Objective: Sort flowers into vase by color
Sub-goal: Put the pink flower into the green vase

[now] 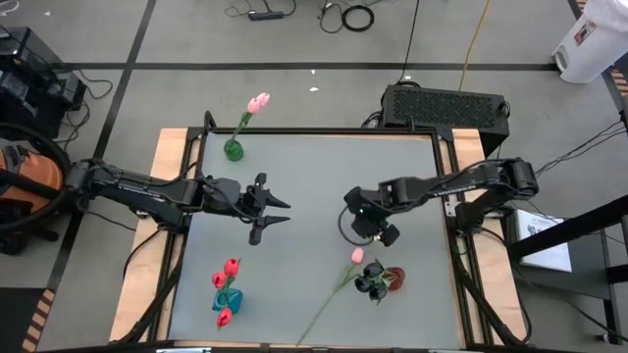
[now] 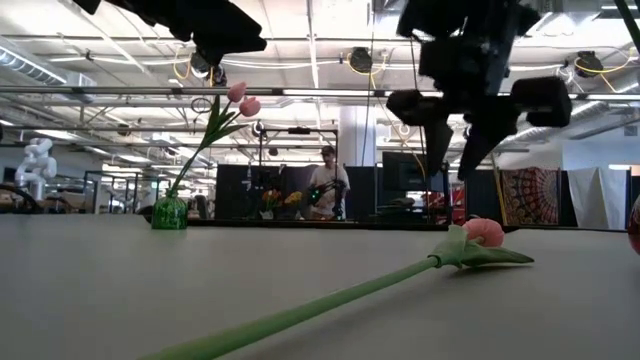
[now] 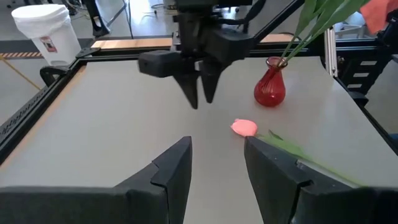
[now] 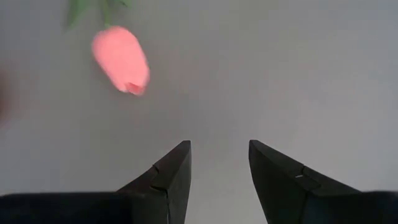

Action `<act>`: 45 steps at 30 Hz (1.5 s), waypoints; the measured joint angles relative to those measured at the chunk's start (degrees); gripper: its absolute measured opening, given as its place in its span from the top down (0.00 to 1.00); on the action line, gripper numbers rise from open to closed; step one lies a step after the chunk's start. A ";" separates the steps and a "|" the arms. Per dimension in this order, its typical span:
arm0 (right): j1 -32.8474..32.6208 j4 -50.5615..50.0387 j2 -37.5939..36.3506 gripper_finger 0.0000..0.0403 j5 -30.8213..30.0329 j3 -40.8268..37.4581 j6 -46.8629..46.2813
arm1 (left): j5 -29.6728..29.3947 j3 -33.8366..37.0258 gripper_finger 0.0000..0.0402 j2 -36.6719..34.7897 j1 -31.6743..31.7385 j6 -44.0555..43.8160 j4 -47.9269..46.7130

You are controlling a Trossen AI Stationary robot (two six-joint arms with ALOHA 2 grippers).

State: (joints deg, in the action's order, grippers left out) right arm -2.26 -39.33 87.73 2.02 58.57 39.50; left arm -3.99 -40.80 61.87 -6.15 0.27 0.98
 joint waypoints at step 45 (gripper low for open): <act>-3.51 3.00 9.65 0.62 15.05 0.04 0.40 | 0.02 -0.02 0.62 -0.07 -0.04 -1.36 -0.42</act>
State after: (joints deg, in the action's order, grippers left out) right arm -5.77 -36.33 97.39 17.07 58.61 39.90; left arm -3.97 -40.82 61.80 -6.20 -1.08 0.56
